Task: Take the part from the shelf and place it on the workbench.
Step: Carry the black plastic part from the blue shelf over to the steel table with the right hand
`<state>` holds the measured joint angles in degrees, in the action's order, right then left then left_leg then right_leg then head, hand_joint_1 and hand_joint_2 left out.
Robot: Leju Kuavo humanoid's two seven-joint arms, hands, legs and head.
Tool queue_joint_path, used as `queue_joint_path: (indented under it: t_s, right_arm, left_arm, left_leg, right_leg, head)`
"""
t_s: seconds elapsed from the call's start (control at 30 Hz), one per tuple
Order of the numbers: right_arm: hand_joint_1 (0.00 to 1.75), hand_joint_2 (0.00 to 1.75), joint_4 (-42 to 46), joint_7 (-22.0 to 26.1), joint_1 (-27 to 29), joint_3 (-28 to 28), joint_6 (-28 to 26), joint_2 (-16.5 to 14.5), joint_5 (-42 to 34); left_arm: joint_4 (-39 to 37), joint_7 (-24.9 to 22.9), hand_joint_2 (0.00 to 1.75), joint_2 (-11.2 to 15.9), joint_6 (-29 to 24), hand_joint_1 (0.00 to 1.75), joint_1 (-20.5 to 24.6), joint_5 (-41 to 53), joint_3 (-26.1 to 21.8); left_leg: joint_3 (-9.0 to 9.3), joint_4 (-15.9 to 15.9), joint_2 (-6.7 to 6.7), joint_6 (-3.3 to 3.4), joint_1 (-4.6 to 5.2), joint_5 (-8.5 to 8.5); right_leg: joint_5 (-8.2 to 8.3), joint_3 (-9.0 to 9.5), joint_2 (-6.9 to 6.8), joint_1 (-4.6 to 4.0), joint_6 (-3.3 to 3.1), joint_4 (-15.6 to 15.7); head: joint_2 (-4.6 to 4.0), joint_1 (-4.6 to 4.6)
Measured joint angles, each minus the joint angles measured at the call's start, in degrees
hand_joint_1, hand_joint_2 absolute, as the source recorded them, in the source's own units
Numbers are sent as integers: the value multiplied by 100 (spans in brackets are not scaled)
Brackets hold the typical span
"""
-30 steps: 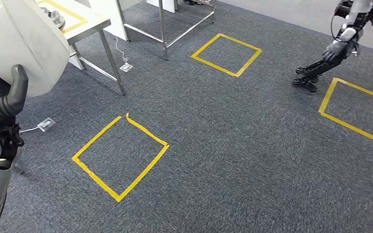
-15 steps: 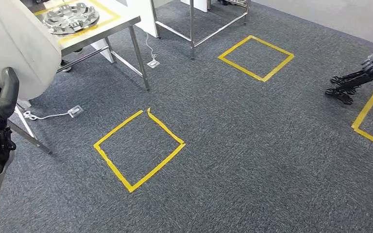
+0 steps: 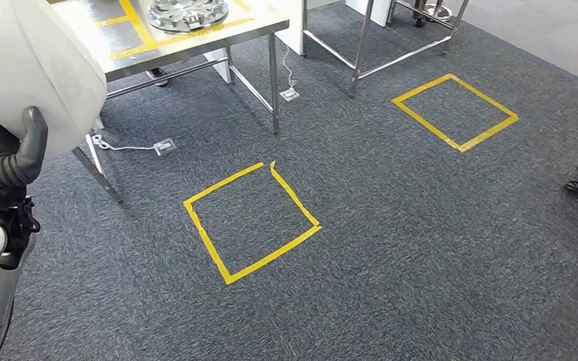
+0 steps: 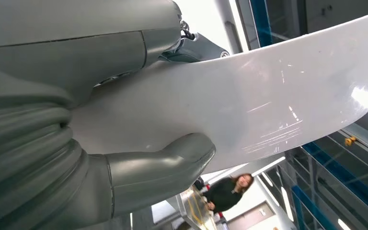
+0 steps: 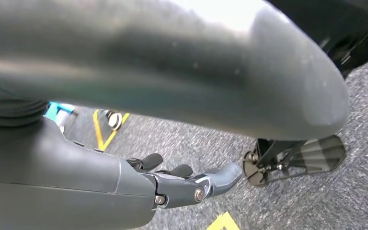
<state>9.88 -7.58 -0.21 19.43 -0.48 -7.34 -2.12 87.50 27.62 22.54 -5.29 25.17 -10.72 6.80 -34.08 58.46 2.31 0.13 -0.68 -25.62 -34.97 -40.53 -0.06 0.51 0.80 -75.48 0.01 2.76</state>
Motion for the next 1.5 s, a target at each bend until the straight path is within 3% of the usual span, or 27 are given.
queue_joint_path:
  t_s: [0.07, 0.13, 0.2, 0.27, 0.33, 0.4, 0.47, 0.5, 0.53, 0.6, 0.67, 0.77, 0.83, 0.9, 0.97, 1.0, 1.03, 1.13, 1.2, 1.37, 1.43, 1.5]
  right_arm:
    - [0, 0, 0, 1, 3, 1, -2, 10, -14]
    - [0, 0, 0, 2, -2, 5, -1, 21, -17]
    - [0, 0, 0, -1, -12, 17, -1, 24, -17]
    - [0, 0, 0, -4, -19, 28, -5, 25, -14]
    - [0, 0, 0, -4, -17, 31, -10, 27, -10]
    - [0, 0, 0, -6, -11, 31, -15, 26, 1]
    - [0, 0, 0, -9, -7, 31, -30, 23, 9]
    - [0, 0, 0, -9, -8, 31, -36, 23, 9]
    - [0, 0, 0, -9, -9, 31, -39, 21, 3]
    - [0, 0, 0, -8, -15, 31, -40, 15, -5]
    - [0, 0, 0, -5, -28, 31, -48, 9, -8]
    - [0, 0, 0, -2, -69, 31, -60, 5, -7]
    - [0, 0, 0, -1, -84, 35, -76, 3, -12]
    - [0, 0, 0, -2, -78, 43, -92, 2, -21]
    - [0, 0, 0, -7, -65, 50, -96, 2, -25]
    - [0, 0, 0, -9, -59, 53, -99, 2, -26]
    - [0, 0, 0, -11, -55, 56, -103, 2, -29]
    - [0, 0, 0, -11, -56, 69, -108, 4, -52]
    - [0, 0, 0, -11, -64, 80, -104, -1, -73]
    - [0, 0, 0, -10, -61, 92, -105, -29, -101]
    - [0, 0, 1, -5, -59, 94, -108, -42, -111]
    - [0, 0, 2, -2, -55, 105, -109, -46, -122]
  left_arm:
    - [-26, -1, 175, -17, 41, 175, 14, 4, 4]
    - [-50, 2, 175, -32, 68, 175, 48, 6, 4]
    - [-68, 3, 175, -49, 76, 175, 81, 13, 5]
    - [-74, -2, 175, -57, 75, 175, 89, 33, 2]
    - [-73, -10, 175, -62, 67, 175, 86, 69, -13]
    - [-74, -18, 175, -82, 62, 175, 71, 107, -24]
    - [-80, -21, 175, -111, 62, 175, 24, 128, -25]
    - [-82, -23, 175, -121, 62, 175, 1, 138, -25]
    - [-84, -23, 175, -128, 62, 175, -15, 151, -25]
    - [-78, -23, 175, -137, 62, 175, -20, 187, -26]
    - [-65, -26, 175, -150, 61, 175, -23, 221, -30]
    - [-40, -37, 175, -162, 54, 175, -46, 261, -51]
    - [3, -41, 175, -177, 50, 175, -66, 287, -86]
    - [38, -52, 175, -213, 45, 175, -89, 312, -123]
    - [46, -66, 175, -250, 42, 175, -134, 339, -137]
    - [49, -69, 175, -263, 43, 175, -159, 351, -141]
    - [53, -72, 175, -273, 46, 175, -178, 360, -145]
    - [57, -75, 175, -284, 78, 175, -184, 372, -165]
    - [54, -74, 175, -276, 110, 175, -165, 367, -184]
    - [56, -62, 175, -256, 132, 175, -115, 338, -198]
    - [78, -49, 175, -247, 127, 175, -91, 334, -205]
    - [88, -41, 175, -266, 121, 175, -37, 325, -209]
  left_leg:
    - [-6, 36, 157, -24, -13, -10]
    - [-36, 80, 297, -89, -19, -24]
    - [-81, 84, 417, -174, -25, -15]
    - [-117, 62, 474, -248, -36, 4]
    - [-224, 268, 244, -292, -28, -132]
    - [-517, 918, -75, -317, -16, -486]
    - [-815, 1562, -176, -336, -18, -737]
    - [-837, 1627, -194, -335, -18, -712]
    - [-744, 1470, -218, -328, -17, -592]
    - [-315, 689, -364, -288, -2, -254]
    - [-7, 131, -475, -215, 35, -94]
    - [26, 49, -399, -106, 50, -71]
    - [42, 12, -357, -32, 20, -45]
    - [44, -7, -324, 23, 5, -33]
    - [31, 1, -277, 43, 8, -35]
    - [28, 9, -249, 44, 10, -38]
    - [27, 19, -220, 39, 9, -41]
    - [24, 58, -146, -7, 15, -67]
    - [13, 74, -115, -39, 36, -94]
    - [34, -7, -112, 2, 77, -80]
    - [205, -289, -126, 52, 42, 20]
    - [403, -559, -144, 74, -20, 147]
  right_leg:
    - [416, 248, 85, 18, -9, 605]
    - [693, 551, 325, 42, -16, 1296]
    - [722, 636, 422, 34, -45, 1519]
    - [748, 648, 291, 26, -113, 1554]
    - [766, 669, 157, 37, -192, 1593]
    - [762, 674, 20, 28, -239, 1606]
    - [751, 674, -125, 15, -254, 1605]
    - [744, 678, -197, 11, -255, 1604]
    - [735, 688, -266, 7, -252, 1603]
    - [710, 724, -382, -4, -222, 1602]
    - [688, 753, -461, -26, -168, 1601]
    - [682, 781, -525, -34, -75, 1617]
    - [562, 723, -354, -20, -10, 1452]
    - [247, 430, -103, -7, 29, 849]
    - [-5, 50, -25, -5, 43, 143]
    - [10, -39, -20, -4, 42, 13]
    - [135, -14, -18, -3, 35, 113]
    - [677, 483, 5, -10, -21, 1231]
    - [777, 645, 14, -15, -39, 1607]
    - [829, 671, 5, 21, -18, 1693]
    - [829, 724, 11, 9, -11, 1721]
    - [650, 615, 28, -6, 13, 1412]
  head:
    - [-1, -6]
    - [-1, -11]
    - [-1, -13]
    - [1, -11]
    - [0, 10]
    - [-1, 36]
    - [-1, 41]
    - [0, 42]
    - [1, 42]
    - [1, 42]
    - [0, 40]
    - [0, 39]
    - [0, 31]
    - [0, 14]
    - [-1, 5]
    - [-1, 5]
    - [-1, 4]
    - [0, -8]
    - [-1, -10]
    - [0, 3]
    - [-1, 13]
    - [0, 5]
